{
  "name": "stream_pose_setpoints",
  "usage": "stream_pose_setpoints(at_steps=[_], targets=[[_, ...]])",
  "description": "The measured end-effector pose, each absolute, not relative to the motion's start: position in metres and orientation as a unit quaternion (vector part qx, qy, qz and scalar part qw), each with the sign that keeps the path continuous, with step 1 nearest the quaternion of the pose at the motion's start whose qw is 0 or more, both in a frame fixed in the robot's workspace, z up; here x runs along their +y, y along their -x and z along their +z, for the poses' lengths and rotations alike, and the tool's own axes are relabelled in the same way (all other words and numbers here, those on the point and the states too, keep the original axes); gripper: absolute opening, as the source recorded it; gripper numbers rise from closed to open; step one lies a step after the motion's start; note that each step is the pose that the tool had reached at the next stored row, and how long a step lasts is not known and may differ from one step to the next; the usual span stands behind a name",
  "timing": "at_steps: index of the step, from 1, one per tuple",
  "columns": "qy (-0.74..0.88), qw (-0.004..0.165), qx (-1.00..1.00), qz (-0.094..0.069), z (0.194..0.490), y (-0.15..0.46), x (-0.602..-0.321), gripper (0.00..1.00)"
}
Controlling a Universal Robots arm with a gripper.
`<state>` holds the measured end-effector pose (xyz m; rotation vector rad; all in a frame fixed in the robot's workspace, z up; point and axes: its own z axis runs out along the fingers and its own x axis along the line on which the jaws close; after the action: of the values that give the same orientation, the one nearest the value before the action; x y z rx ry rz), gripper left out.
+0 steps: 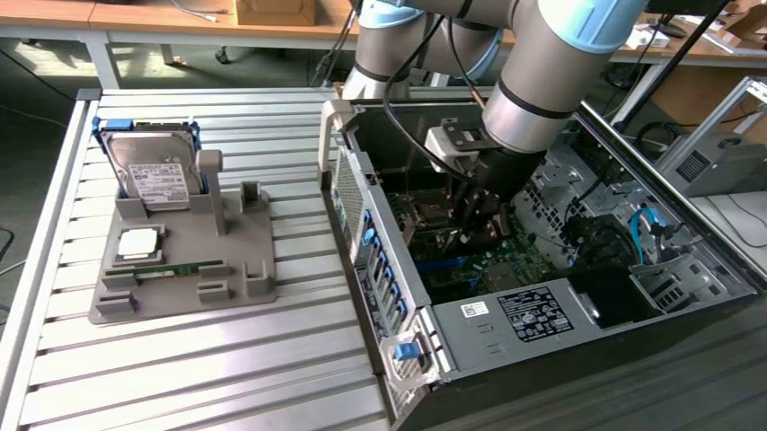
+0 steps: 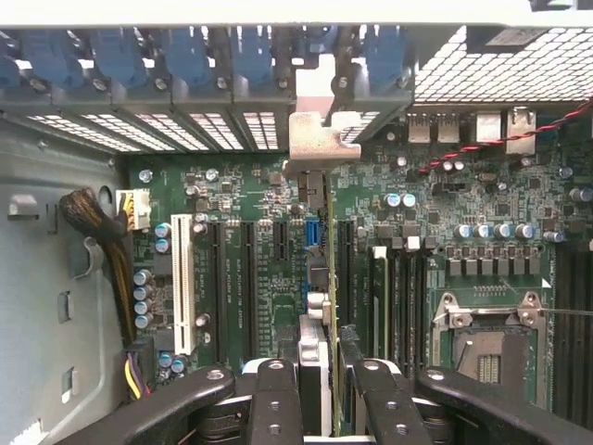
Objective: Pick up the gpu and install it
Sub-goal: 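Insert the gpu into the slot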
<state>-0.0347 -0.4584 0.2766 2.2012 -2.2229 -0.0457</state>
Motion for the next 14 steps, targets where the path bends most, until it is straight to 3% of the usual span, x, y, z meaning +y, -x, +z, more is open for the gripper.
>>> stream_pose_setpoints(at_steps=[14], targets=[[-0.698, 0.006, -0.715, -0.015, 0.276, 0.047, -0.459, 0.27]])
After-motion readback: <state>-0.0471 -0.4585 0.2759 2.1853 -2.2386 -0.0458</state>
